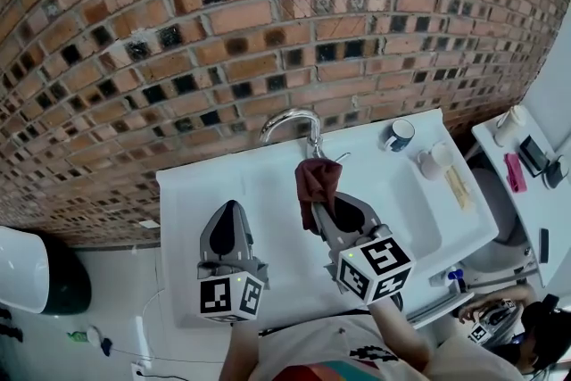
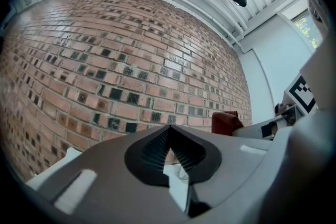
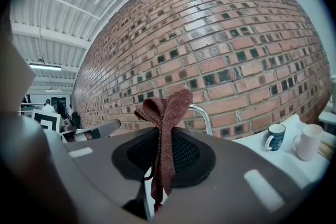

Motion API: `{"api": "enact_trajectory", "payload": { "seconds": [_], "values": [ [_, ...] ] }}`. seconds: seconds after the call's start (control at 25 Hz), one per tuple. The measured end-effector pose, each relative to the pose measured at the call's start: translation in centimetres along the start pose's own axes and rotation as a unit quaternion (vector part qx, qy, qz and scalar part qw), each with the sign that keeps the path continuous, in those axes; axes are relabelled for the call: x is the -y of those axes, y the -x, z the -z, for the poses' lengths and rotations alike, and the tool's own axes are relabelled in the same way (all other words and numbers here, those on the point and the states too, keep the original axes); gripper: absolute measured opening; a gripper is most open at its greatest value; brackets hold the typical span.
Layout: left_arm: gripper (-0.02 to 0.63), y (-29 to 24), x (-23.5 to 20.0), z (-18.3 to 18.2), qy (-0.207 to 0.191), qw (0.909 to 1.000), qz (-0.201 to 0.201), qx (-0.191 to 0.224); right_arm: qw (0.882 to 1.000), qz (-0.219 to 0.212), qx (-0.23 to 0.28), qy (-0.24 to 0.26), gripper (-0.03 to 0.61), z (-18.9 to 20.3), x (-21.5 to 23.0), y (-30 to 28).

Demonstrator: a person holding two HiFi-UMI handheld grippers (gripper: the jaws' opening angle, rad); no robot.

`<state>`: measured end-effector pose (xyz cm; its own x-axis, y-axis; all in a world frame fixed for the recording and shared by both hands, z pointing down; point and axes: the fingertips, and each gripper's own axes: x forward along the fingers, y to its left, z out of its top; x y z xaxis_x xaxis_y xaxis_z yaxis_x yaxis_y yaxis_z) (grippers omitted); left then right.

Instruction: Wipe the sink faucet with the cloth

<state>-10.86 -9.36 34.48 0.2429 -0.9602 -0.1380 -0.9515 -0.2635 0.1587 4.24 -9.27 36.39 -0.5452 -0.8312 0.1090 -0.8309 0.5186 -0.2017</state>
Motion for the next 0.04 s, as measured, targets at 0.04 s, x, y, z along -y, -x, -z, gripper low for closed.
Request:
{"api": "enact_trajectory", "payload": {
  "seconds": [0.04],
  "values": [
    [0.003, 0.01, -0.05, 0.02, 0.0, 1.0, -0.001, 0.001, 1.0, 0.0, 0.001, 0.0, 0.044, 0.01, 0.08, 0.02]
  ]
}}
